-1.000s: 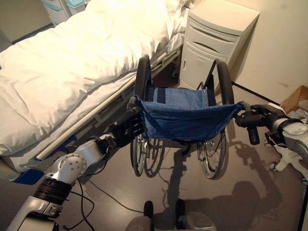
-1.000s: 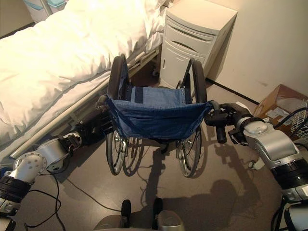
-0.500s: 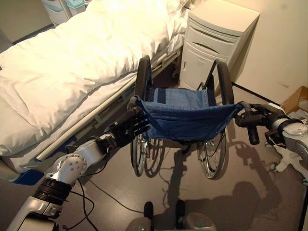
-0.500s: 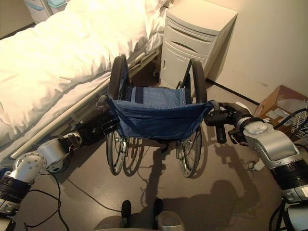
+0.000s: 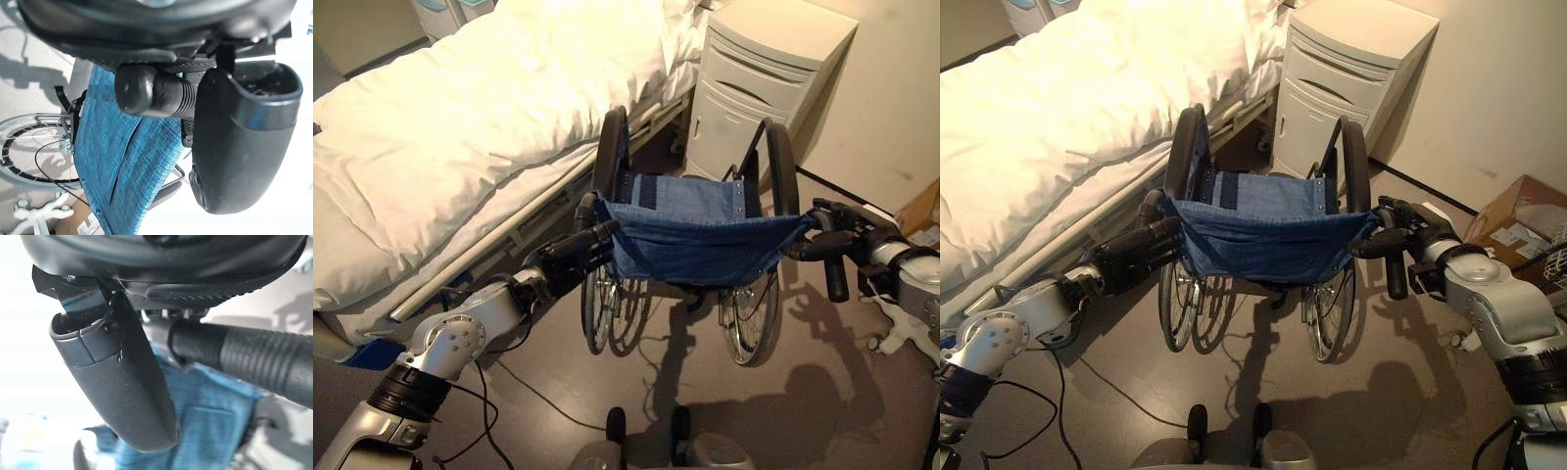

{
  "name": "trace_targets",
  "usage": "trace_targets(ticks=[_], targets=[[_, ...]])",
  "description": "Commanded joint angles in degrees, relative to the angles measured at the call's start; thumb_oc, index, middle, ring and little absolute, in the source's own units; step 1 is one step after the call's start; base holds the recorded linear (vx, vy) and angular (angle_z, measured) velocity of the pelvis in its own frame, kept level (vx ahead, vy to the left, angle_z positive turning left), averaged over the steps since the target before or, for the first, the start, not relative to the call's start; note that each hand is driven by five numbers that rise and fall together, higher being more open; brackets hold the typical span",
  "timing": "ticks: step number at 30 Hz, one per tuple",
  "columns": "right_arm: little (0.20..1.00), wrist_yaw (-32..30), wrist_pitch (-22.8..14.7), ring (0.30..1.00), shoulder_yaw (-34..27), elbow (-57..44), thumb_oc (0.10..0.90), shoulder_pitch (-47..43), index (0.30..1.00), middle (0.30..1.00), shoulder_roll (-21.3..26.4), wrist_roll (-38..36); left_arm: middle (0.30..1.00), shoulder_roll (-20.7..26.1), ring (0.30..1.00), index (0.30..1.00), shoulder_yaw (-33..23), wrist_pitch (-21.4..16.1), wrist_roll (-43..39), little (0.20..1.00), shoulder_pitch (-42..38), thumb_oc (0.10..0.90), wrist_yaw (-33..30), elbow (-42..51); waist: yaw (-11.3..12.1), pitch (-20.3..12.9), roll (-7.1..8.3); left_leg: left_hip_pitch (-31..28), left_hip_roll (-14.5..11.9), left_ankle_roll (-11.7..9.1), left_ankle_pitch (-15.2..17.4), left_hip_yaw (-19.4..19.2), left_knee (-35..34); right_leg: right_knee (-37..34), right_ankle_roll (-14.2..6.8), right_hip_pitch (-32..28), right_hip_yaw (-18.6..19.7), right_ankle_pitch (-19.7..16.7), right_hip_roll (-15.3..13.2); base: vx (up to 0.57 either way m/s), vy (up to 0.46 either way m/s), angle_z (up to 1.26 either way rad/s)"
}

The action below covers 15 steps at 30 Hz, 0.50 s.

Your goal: Push the wheelchair next to the bed

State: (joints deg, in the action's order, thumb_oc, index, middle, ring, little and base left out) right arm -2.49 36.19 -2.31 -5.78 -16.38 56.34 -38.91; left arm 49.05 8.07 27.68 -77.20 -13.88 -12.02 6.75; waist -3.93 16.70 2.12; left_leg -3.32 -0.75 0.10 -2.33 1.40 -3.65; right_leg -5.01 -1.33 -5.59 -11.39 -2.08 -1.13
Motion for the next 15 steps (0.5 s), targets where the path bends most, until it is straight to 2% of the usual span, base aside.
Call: trace_targets(ticks=[1, 2, 3, 5, 9, 10, 15], targets=[[0.9, 0.82, -11.18, 0.9, -2.54, -2.16, 0.8, -0.39, 0.9, 0.9, 3.34, -0.69, 0.9, 9.59, 0.9, 0.9, -23.89, -10.05, 8.22, 0.9, -3.2, 0.8, -1.02, -2.22, 4.31, -14.82, -0.25, -1.63, 0.53, -2.6, -1.29, -1.98, -1.12, 0.81, -4.82, 0.12, 3.89, -1.82, -2.48, -0.02, 0.001, -0.08], [0.9, 0.25, -11.57, 0.9, -6.06, -1.98, 0.8, 2.07, 0.9, 0.9, 3.6, -0.89, 0.9, 11.07, 0.9, 0.9, -27.23, -9.3, 11.82, 0.9, -1.17, 0.8, -0.09, -3.57, 4.21, -14.96, -0.32, -1.66, 0.46, -2.59, -1.21, -2.02, -1.32, 0.62, -4.8, 0.11, 3.87, -1.74, -2.38, -0.02, 0.003, -0.07], [0.9, 0.23, -11.51, 0.9, -6.63, -1.99, 0.8, 2.5, 0.9, 0.9, 3.51, -0.83, 0.9, 11.25, 0.9, 0.9, -27.7, -9.24, 12.27, 0.9, -0.87, 0.8, 0.15, -3.87, 4.19, -15.02, -0.32, -1.65, 0.45, -2.59, -1.19, -2.02, -1.34, 0.58, -4.79, 0.11, 3.88, -1.72, -2.36, -0.04, 0.005, -0.05], [0.9, -0.44, -12.8, 0.9, -11.52, -0.71, 0.8, 6.07, 0.9, 0.9, 2.87, -0.35, 0.9, 13.0, 0.9, 0.9, -32.3, -9.41, 17.1, 0.9, 2.24, 0.8, 2.19, -5.75, 4.21, -15.27, -0.46, -1.45, 0.35, -2.62, -1.05, -2.11, -1.35, 0.44, -4.76, 0.2, 3.77, -1.53, -2.31, -0.04, 0.004, -0.03], [0.9, -1.13, -13.2, 0.9, -16.76, -0.5, 0.8, 10.59, 0.9, 0.9, 1.34, 0.62, 0.9, 14.21, 0.9, 0.9, -37.35, -10.2, 18.8, 0.9, 5.9, 0.8, 4.93, -6.95, 4.09, -15.51, -0.64, -1.08, 0.13, -2.73, -1.0, -2.41, -1.35, 0.3, -4.86, 0.48, 3.62, -1.45, -2.36, -0.05, 0.002, 0.0], [0.9, -1.0, -13.21, 0.9, -19.46, -0.61, 0.8, 13.12, 0.9, 0.9, 0.16, 2.02, 0.9, 14.12, 0.9, 0.9, -39.77, -9.67, 18.94, 0.9, 7.86, 0.8, 5.92, -6.59, 3.97, -15.58, -0.76, -0.93, 0.02, -2.77, -1.0, -2.55, -1.35, 0.24, -4.91, 0.63, 3.62, -1.45, -2.37, -0.05, 0.002, 0.05], [0.9, -2.18, -12.79, 0.9, -24.06, -0.43, 0.8, 17.29, 0.9, 0.9, -2.77, 2.73, 0.9, 13.14, 0.9, 0.9, -44.74, -7.87, 20.77, 0.9, 13.33, 0.8, 9.16, -6.51, 3.71, -15.69, -1.0, -0.64, -0.37, -2.95, -1.1, -2.87, -1.35, 0.43, -4.92, 0.94, 3.31, -1.24, -2.33, -0.04, -0.004, 0.2]])
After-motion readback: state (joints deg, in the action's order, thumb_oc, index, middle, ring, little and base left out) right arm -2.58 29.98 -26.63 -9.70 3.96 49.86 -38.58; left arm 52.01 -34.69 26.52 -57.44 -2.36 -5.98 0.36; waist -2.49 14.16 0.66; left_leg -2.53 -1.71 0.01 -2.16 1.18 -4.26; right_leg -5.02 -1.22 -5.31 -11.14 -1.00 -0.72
